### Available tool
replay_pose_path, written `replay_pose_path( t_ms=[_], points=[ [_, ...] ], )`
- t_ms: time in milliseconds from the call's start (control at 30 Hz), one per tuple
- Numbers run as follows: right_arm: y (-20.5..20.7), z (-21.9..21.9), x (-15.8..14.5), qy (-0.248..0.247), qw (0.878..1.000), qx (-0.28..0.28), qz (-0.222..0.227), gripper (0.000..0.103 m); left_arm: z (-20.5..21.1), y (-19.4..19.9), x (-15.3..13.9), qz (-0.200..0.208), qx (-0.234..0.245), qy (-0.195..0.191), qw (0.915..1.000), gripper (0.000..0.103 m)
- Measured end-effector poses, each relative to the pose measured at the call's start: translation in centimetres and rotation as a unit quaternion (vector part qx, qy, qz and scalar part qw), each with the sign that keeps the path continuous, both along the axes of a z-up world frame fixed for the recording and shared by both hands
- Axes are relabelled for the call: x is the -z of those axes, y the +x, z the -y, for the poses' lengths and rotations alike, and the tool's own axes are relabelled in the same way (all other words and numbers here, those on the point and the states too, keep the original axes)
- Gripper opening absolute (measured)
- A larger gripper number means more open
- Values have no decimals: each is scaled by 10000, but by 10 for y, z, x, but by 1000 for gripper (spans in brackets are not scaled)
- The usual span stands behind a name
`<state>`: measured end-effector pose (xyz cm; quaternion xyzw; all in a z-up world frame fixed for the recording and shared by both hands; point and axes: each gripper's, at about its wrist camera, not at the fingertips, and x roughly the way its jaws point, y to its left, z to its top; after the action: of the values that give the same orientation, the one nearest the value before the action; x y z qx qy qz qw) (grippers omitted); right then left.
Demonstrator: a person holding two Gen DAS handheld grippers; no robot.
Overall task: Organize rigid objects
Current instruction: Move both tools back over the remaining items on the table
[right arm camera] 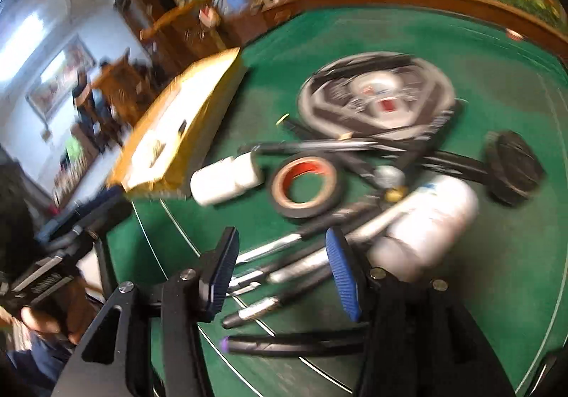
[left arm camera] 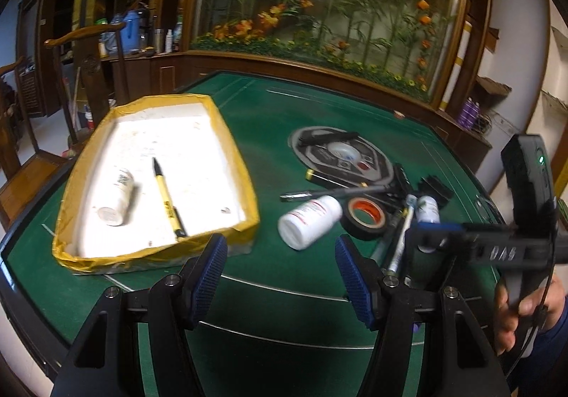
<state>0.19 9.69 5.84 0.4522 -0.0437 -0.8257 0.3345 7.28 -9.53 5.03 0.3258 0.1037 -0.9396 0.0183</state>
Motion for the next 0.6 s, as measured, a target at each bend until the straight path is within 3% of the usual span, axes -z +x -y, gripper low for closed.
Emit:
replay_pose_path(
  t_ms=[133, 233, 500, 600],
  points=[
    [-14, -54, -11, -589, 9949, 823, -29, 50, -22, -10, 7, 187, 264, -77, 9994, 67],
    [-21, -71, -14, -700, 9913, 1115, -10, 50, -39, -17, 14, 366, 614, -35, 9974, 67],
    [-20, -75, -18, -1014, 9889, 1072, 171, 50, -67, -36, 22, 765, 1205, 65, 9897, 66],
    [-19, -75, -19, -1004, 9892, 1059, 157, 50, -79, -45, 25, 873, 1300, -82, 9876, 66]
  ],
)
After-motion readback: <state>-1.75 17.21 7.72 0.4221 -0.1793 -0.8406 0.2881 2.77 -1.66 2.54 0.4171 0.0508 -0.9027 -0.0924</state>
